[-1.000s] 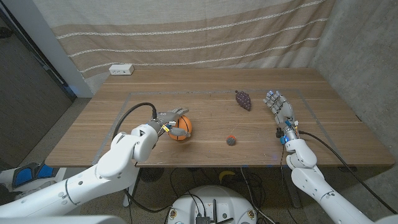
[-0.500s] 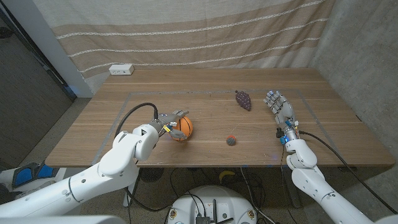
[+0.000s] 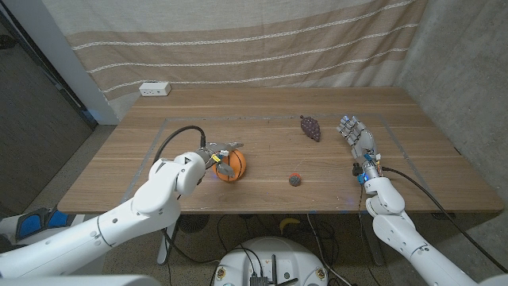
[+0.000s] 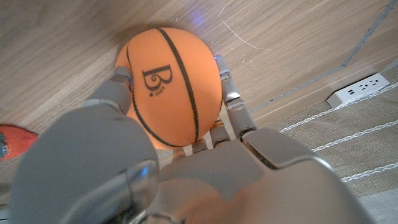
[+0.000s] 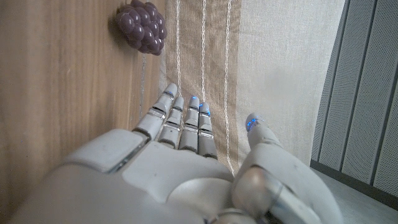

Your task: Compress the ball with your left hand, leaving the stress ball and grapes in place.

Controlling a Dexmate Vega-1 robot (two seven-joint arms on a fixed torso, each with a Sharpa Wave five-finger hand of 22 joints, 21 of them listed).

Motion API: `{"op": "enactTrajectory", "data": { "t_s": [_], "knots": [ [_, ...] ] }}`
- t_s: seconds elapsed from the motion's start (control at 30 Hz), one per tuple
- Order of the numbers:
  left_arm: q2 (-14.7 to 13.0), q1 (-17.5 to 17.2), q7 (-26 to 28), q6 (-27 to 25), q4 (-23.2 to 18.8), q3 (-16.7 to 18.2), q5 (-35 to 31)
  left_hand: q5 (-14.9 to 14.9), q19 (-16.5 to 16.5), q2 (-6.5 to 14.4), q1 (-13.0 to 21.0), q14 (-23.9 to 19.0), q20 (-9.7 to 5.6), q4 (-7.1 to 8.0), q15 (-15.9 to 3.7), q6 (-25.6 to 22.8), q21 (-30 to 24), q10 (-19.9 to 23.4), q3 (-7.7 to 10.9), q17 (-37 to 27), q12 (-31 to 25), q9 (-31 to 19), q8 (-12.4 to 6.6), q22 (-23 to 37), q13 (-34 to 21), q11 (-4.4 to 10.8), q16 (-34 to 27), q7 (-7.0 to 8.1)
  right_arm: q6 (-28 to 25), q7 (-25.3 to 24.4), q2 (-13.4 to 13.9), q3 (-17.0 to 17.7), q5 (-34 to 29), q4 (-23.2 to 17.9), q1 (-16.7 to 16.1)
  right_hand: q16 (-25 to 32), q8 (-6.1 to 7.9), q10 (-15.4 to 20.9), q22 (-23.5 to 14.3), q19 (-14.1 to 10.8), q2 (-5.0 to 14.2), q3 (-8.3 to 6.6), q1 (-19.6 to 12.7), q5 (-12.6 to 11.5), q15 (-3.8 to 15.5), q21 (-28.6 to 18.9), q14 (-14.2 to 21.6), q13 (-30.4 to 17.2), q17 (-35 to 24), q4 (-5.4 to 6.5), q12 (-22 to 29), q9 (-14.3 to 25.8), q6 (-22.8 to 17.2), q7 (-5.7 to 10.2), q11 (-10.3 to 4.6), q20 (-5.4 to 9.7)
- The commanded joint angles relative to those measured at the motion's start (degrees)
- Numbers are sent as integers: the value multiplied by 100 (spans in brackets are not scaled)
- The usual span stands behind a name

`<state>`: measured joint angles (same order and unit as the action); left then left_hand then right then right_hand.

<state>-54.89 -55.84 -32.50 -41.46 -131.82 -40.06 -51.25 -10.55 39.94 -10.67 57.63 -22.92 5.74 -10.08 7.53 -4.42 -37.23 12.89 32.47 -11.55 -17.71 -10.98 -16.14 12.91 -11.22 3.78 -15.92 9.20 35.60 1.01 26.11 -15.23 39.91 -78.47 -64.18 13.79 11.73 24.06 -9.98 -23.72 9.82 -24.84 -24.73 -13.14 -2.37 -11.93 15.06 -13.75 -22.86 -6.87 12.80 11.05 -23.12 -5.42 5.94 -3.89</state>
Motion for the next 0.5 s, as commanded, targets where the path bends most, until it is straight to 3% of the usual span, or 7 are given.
{"op": "enactTrajectory", "data": {
  "t_s": [0.03, 0.07, 0.17, 0.27, 0.3, 0.37, 0.5],
  "knots": [
    [199, 89, -3, -39, 376, -85, 332, 8, 1038, 1658, 2448, -2762, -1865, -45, -2101, -1918, -681, 1342, 61, -24, -248, -25, -426, 145, -76, 195, 66, -679, -51, -71, 8, -23, -62, 37, 61, 21, -1, 42, -23, -17, -1, 0, 50, -8, -10, 21, 39, -20, -1, -8, 46, 26, -36, -7, 3, -62],
    [204, 70, 78, -50, 382, -76, 355, -6, 1010, 1690, 2553, -2824, -1862, -39, -2100, -2534, -885, 1675, 20, -30, -325, -18, -517, 173, -89, 121, 103, -996, -53, -68, 8, -25, -61, 45, 66, 18, -1, 40, -23, -17, -1, 1, 52, -8, -8, 21, 31, -21, -1, -8, 45, 26, -35, -12, 3, -63],
    [184, -89, 545, 21, 373, 25, 489, -8, 954, 1731, 2644, -2878, -1858, -24, -2106, -3410, -1176, 2387, -37, -41, -465, 6, -607, 175, -97, -3, 129, -1249, -61, -82, 4, -29, -68, 63, 75, 19, 0, 44, -23, -16, -2, 2, 57, -7, -9, 21, 32, -22, -1, -6, 47, 26, -39, -8, 8, -62],
    [169, -215, 936, 87, 361, 117, 628, -2, 842, 1778, 2684, -3144, -1854, -16, -2103, -4267, -1384, 2979, -65, -81, -510, 34, -652, 102, -85, 86, 15, -1334, -51, -76, -2, -32, -70, 86, 87, 21, -1, 48, -23, -17, -2, 2, 61, -6, -13, 21, 36, -24, 0, -5, 47, 26, -38, -12, 7, -61],
    [162, -266, 1090, 120, 359, 147, 669, 0, 815, 1762, 2691, -3240, -1852, -24, -2103, -4540, -1435, 3126, -80, -97, -502, 38, -659, 60, -75, 115, -29, -1297, -42, -70, -5, -33, -69, 97, 92, 18, 0, 46, -23, -16, -2, 2, 63, -6, -7, 21, 29, -25, 0, -5, 47, 26, -40, -13, 7, -60],
    [151, -318, 1283, 202, 367, 207, 808, 3, 800, 1742, 2725, -3456, -1851, -23, -2098, -4862, -1522, 3385, -112, -143, -488, 27, -632, -18, -68, 159, -142, -1348, -34, -77, -10, -33, -76, 107, 97, 19, -2, 47, -23, -14, -1, 2, 66, -6, 7, 22, 31, -27, 0, -4, 47, 26, -37, -14, 6, -61],
    [125, -423, 1665, 327, 360, 314, 1037, 15, 797, 1718, 2783, -3572, -1844, -37, -2098, -5090, -1573, 3559, -139, -197, -478, -3, -638, -78, -76, 243, -223, -1305, -13, -78, -23, -30, -73, 136, 104, 21, 0, 43, -23, -15, -1, 2, 70, -5, 4, 21, 36, -29, 1, -4, 45, 26, -42, -15, 3, -59]
  ]
}}
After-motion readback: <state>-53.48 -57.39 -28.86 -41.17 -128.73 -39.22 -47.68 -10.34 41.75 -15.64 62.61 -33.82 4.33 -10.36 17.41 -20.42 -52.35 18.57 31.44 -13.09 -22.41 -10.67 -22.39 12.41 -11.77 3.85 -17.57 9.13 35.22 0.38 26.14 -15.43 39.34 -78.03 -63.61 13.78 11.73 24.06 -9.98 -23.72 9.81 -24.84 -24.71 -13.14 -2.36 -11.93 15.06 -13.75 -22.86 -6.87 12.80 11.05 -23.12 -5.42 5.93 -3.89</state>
